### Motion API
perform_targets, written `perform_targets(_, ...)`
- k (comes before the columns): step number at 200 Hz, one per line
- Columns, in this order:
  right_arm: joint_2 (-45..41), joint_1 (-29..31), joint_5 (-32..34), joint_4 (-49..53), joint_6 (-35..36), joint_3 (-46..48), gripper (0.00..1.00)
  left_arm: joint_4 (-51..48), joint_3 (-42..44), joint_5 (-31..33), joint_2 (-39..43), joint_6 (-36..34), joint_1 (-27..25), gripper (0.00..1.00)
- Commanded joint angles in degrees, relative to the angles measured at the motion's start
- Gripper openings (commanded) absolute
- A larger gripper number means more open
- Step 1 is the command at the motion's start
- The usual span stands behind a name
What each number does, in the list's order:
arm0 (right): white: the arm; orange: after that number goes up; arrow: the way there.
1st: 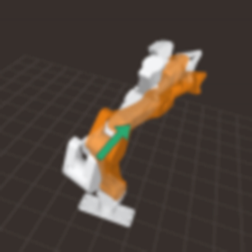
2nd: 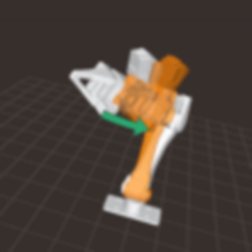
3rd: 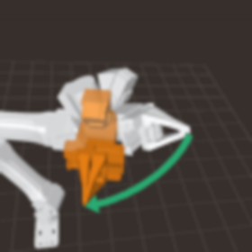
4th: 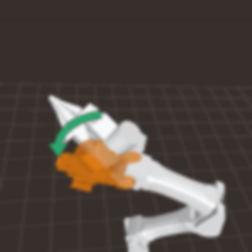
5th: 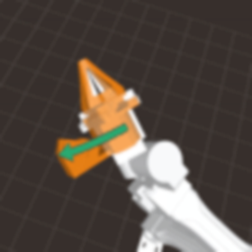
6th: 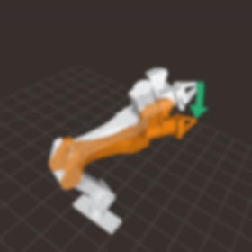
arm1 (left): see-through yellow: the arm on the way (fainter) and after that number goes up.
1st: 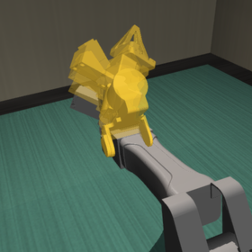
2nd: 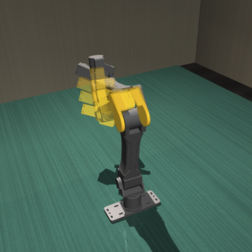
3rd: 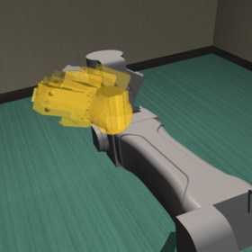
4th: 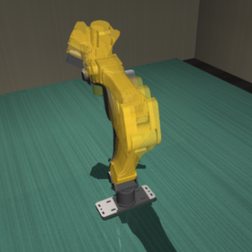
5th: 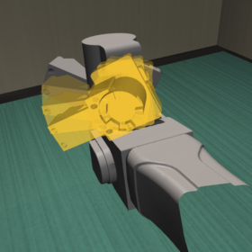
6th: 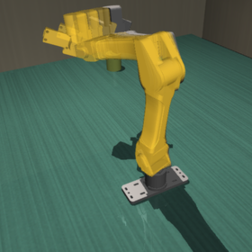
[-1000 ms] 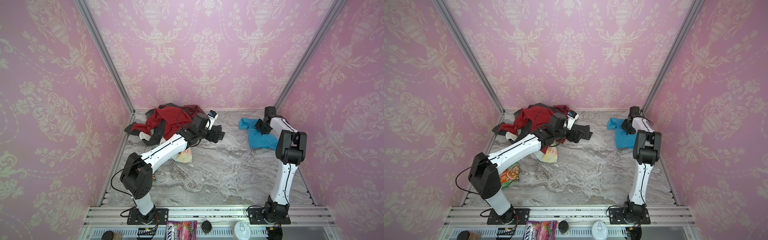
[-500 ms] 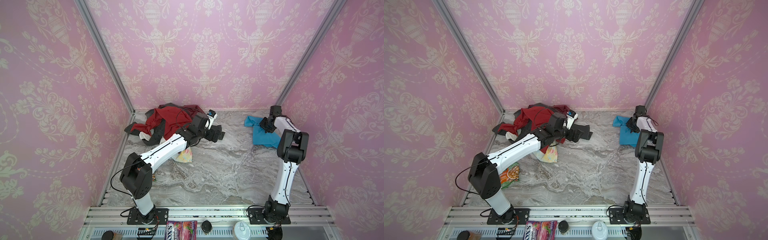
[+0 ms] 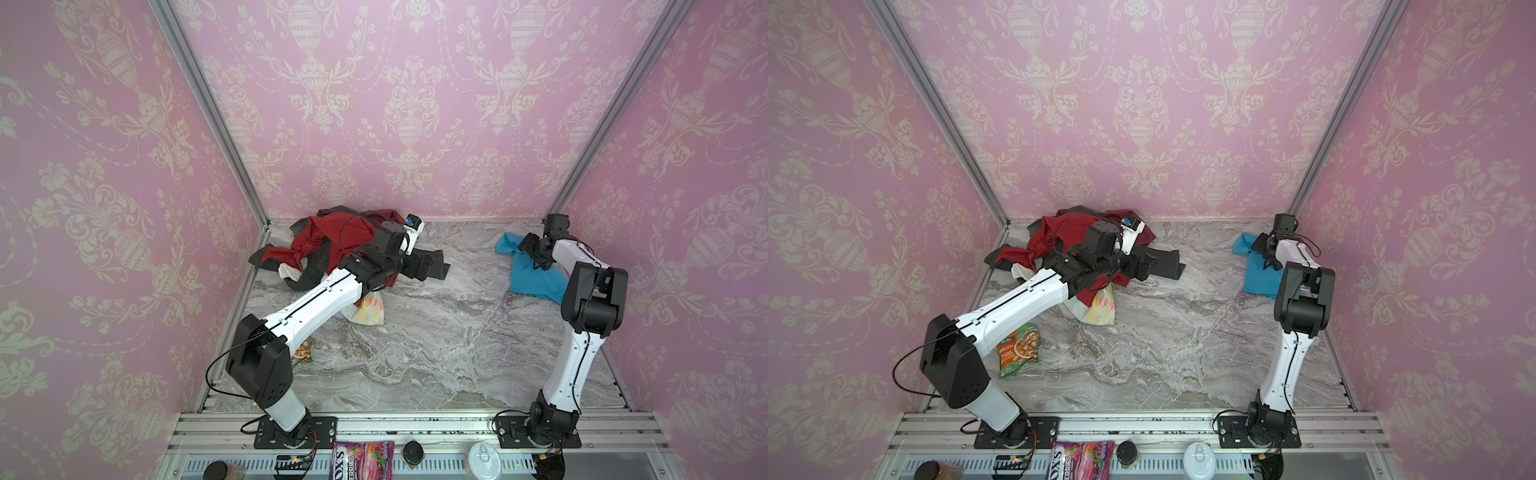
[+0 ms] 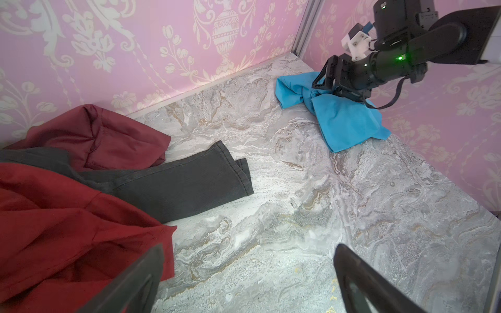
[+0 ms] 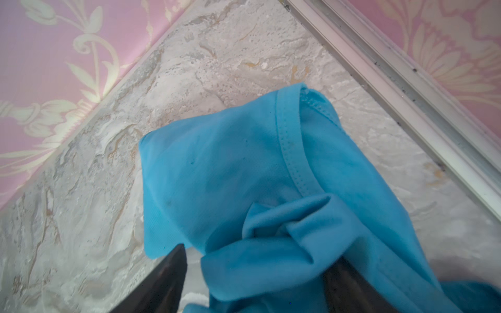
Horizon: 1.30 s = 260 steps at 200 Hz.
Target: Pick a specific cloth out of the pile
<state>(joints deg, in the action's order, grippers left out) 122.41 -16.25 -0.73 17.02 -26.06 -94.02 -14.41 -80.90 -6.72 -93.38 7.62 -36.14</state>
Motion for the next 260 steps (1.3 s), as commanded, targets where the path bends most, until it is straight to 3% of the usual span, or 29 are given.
perform_targets(1, -6.51, -0.36, -1.52, -7.57, 1.88, 4.17, 0.85, 0.18, 2.02, 2.23, 2.43, 2.48, 1.36, 0.99)
perform_targets(60, -19.98, -0.17, -6.54, -26.38, 2.35, 19.19, 0.96, 2.62, 7.48, 6.3, 7.53, 5.62, 4.81, 1.0)
perform_targets(100, -29.84, 3.42, -3.79, -34.8, 6.72, 30.2, 0.98, 4.49, 12.38, 12.71, 12.54, 5.11, 8.37, 0.99)
perform_targets(189, -49.93, 18.68, 8.65, -36.88, 18.0, 48.16, 0.98, 16.15, 29.34, 19.28, 25.64, 2.66, 21.75, 0.99)
perform_targets(260, -62.97, 21.57, 11.06, -33.27, 21.47, 58.51, 1.0, 29.27, 44.56, 23.54, 24.99, 1.94, 30.98, 0.99)
